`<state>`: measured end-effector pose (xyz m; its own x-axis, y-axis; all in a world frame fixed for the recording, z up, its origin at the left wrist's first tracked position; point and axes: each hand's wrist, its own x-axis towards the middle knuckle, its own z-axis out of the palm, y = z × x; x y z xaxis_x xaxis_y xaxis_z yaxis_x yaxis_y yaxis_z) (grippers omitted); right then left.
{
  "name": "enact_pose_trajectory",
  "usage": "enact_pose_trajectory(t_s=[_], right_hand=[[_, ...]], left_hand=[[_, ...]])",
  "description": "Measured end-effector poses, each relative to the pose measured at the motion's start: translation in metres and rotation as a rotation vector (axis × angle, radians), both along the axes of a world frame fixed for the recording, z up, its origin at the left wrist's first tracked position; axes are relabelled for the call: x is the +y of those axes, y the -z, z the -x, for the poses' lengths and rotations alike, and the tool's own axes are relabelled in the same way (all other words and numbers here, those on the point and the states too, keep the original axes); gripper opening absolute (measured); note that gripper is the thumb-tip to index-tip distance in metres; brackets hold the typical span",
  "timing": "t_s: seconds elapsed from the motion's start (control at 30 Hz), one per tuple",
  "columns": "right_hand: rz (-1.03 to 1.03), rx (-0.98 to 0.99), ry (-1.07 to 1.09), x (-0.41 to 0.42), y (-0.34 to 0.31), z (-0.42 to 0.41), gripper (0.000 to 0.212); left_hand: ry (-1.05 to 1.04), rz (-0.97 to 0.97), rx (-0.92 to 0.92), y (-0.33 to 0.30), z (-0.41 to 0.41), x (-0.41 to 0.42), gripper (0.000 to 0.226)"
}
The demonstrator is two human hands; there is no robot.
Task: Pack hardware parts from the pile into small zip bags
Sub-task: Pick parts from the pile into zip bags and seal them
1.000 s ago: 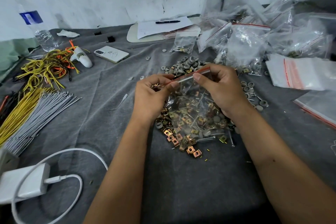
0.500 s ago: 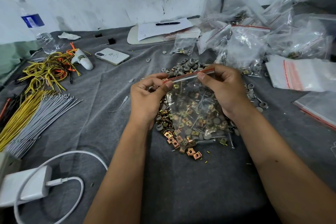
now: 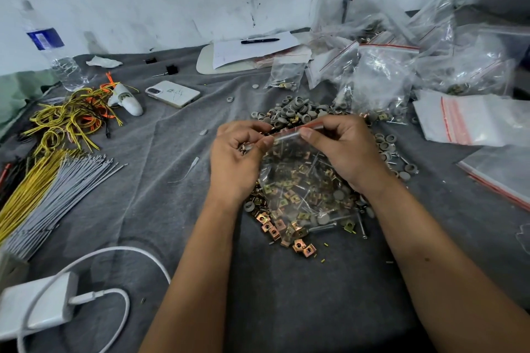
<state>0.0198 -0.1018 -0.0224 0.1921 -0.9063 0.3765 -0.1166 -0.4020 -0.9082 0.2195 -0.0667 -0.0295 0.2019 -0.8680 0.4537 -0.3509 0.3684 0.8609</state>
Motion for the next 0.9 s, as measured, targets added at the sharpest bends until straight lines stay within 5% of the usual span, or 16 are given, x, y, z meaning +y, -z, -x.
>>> enact_pose_trajectory(t_s=[0.27, 0.43, 0.6, 0.77, 0.9], right_hand=[[-0.005, -0.003, -0.012, 0.0, 0.002, 0.0, 0.02], [-0.019, -0.177, -0.047, 0.002, 0.0, 0.002, 0.022], [-0.174, -0.466, -0.058, -0.006, -0.003, 0.005, 0.014], [-0.272, -0.881, -0.051, -0.014, -0.016, 0.019, 0.022], [-0.226, -0.781, 0.076, -0.029, -0.043, 0.044, 0.017]], left_hand=[[-0.027, 0.05, 0.074, 0.01, -0.004, -0.007, 0.01], [0.063, -0.033, 0.248, 0.004, 0.001, -0.001, 0.006], [0.317, -0.228, 0.482, -0.005, 0.027, 0.013, 0.044], [0.398, -0.275, 0.127, -0.009, 0.04, 0.019, 0.013], [0.247, -0.2, -0.061, -0.021, 0.071, 0.011, 0.014]])
